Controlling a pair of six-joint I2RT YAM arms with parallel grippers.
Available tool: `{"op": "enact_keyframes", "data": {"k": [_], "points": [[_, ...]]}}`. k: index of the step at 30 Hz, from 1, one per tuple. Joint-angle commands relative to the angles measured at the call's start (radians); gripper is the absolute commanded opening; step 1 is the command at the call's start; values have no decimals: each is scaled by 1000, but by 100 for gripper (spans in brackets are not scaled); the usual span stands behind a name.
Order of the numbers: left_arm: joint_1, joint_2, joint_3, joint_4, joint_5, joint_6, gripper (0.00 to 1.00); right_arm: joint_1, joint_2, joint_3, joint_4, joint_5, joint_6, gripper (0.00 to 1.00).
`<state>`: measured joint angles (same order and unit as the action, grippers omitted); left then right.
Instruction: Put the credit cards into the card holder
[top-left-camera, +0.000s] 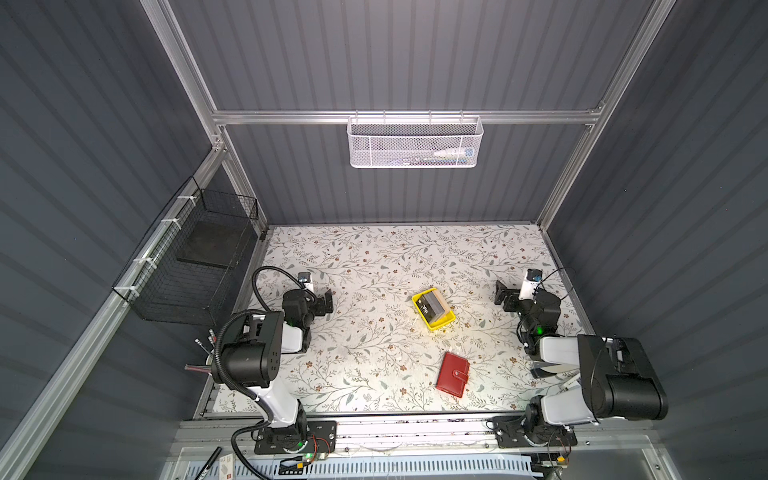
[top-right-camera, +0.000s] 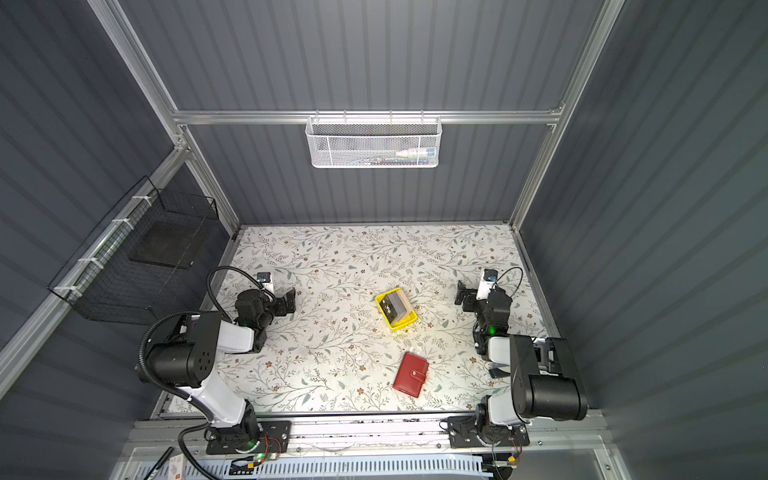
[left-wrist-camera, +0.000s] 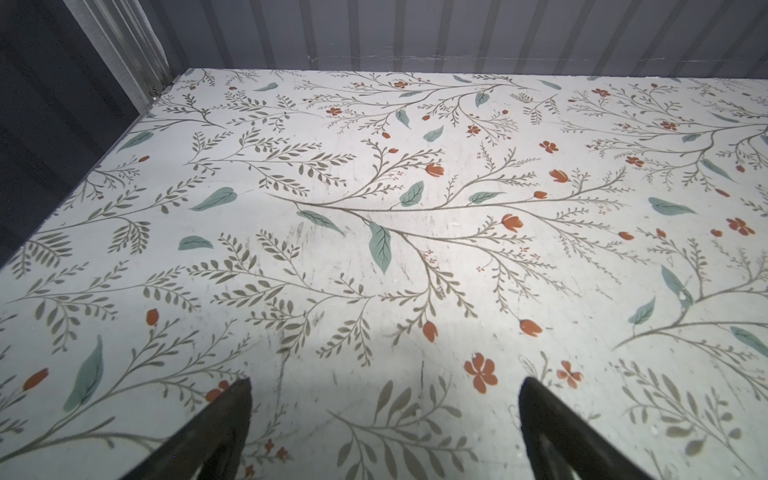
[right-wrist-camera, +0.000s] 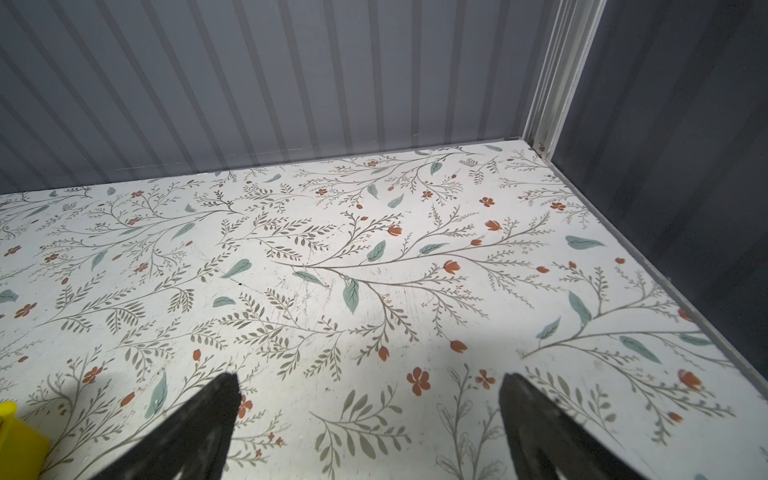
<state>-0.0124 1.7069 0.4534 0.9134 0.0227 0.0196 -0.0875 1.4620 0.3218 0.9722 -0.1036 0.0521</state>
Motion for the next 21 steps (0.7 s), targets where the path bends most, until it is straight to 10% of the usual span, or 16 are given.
{"op": "enact_keyframes", "data": {"k": [1, 21], "points": [[-5, 9, 15, 2, -1, 20, 100, -2, 0, 5, 6, -5, 2, 99], [-5, -6, -11, 37, 6, 24, 100, -2, 0, -61, 136, 19, 15, 99]]}}
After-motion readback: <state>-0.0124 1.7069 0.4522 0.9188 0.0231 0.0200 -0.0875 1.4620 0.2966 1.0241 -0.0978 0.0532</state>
